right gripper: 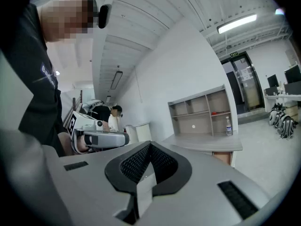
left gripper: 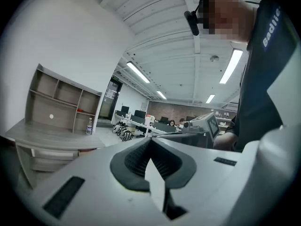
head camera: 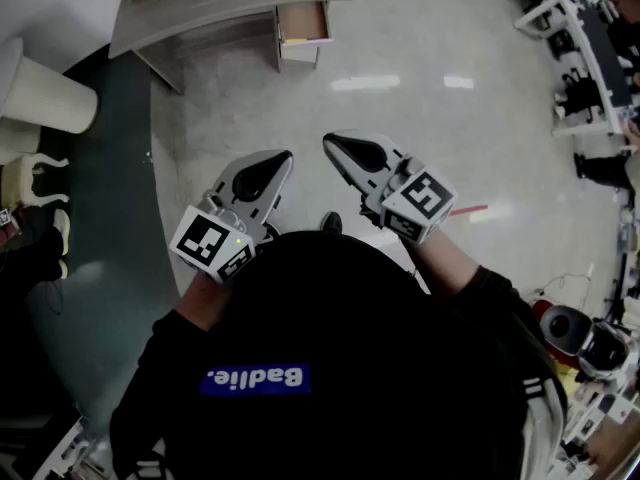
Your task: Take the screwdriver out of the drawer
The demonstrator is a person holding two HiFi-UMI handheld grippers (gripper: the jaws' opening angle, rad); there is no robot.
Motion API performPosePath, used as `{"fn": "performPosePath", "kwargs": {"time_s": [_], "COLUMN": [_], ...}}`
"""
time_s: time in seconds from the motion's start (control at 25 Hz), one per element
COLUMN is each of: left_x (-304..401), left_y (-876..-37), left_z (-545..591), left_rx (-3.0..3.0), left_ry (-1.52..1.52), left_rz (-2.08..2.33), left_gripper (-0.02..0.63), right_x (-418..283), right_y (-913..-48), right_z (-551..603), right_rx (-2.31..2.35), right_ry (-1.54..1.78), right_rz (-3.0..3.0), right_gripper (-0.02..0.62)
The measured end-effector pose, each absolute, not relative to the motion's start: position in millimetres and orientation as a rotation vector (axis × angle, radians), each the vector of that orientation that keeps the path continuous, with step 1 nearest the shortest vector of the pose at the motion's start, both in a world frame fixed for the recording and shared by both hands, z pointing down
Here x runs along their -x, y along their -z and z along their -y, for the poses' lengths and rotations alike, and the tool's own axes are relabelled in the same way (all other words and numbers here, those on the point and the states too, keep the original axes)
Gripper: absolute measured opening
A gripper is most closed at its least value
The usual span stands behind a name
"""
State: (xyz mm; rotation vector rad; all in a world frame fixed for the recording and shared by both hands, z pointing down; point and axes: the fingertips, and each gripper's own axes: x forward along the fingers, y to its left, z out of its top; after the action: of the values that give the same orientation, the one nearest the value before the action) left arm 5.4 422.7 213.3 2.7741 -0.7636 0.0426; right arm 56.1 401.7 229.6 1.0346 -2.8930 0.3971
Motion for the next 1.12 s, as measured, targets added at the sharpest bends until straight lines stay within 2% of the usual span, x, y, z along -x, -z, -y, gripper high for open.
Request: {"fn": "performPosePath", "kwargs": {"time_s": [0.6, 1.12], "left_x": [-15, -54], "left_y": [-213, -210], "left_z": [-414, -408], "left_rx": [-2.769, -2.779], "left_ry": [-0.023, -0.026], "left_rz": [0.768, 0.818], "left_gripper": [-0.003, -0.003], "right_x": [-62, -105], "right_y": [-232, -228], "right_z": [-392, -384], "right_rx": [-1.022, -1.008], "right_ry": [-0.407, -0.383], "right_rz": [2.894, 2.922], "right_gripper": [0.029, 0.031]}}
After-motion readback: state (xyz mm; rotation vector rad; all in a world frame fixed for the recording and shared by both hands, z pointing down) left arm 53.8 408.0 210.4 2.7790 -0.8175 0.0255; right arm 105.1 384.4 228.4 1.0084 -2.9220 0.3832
